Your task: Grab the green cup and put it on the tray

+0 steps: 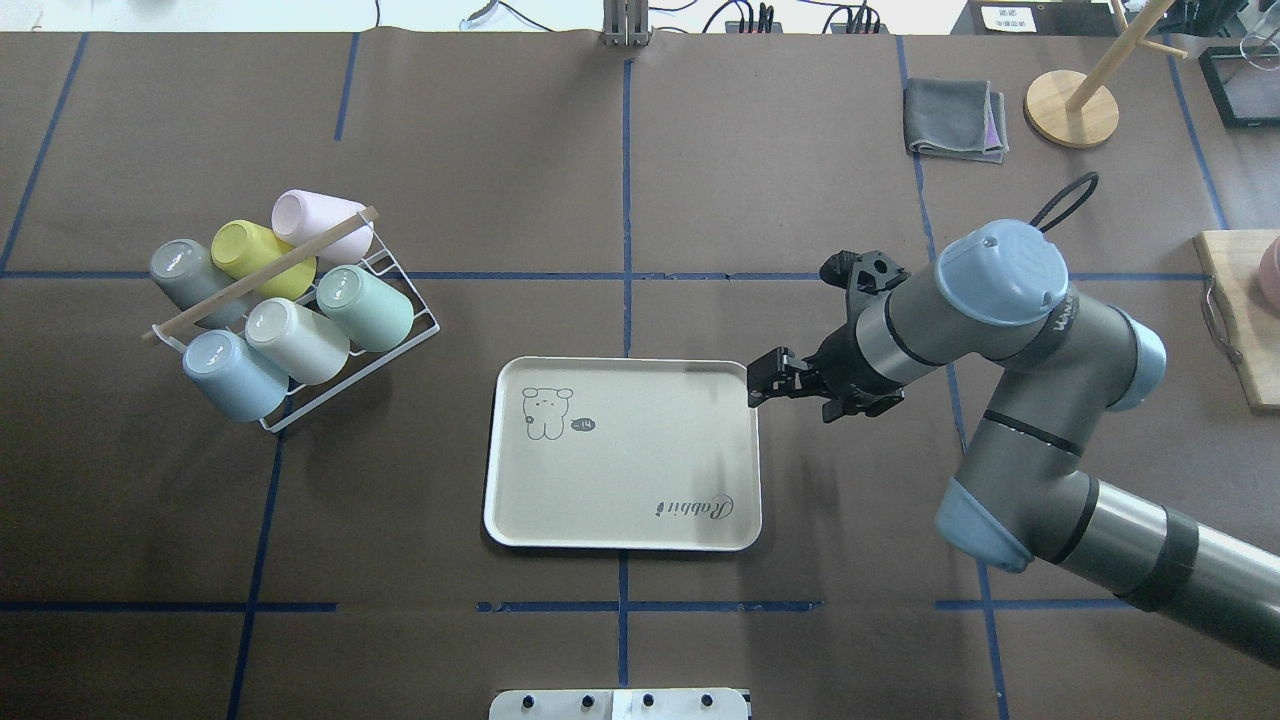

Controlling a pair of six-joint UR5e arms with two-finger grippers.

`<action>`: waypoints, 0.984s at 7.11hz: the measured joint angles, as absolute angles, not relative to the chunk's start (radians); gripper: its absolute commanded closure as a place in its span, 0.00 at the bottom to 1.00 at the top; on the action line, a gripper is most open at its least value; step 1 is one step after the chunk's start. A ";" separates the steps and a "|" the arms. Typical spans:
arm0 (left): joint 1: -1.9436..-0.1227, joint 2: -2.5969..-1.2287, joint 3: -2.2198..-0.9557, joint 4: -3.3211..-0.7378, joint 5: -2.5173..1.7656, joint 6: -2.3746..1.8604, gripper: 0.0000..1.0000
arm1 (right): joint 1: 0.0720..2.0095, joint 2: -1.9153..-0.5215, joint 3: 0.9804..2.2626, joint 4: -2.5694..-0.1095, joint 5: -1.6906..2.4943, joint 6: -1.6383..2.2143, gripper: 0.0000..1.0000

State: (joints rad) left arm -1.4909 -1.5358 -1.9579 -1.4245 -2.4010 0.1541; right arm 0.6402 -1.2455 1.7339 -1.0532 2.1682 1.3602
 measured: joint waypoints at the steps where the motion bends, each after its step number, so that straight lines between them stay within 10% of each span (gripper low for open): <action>1: -1.405 -1.554 -2.052 -1.421 -2.349 0.154 0.02 | 0.671 -1.277 1.754 -1.054 2.186 1.357 0.00; 7: -0.997 -1.824 -2.186 -1.371 -2.146 0.163 0.00 | 0.737 -1.387 1.824 -1.054 2.194 1.351 0.00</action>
State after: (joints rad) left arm -0.9975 -1.8238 -2.1858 -1.3714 -2.1460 0.1625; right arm 0.7373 -1.3871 1.8243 -1.0539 2.1939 1.3515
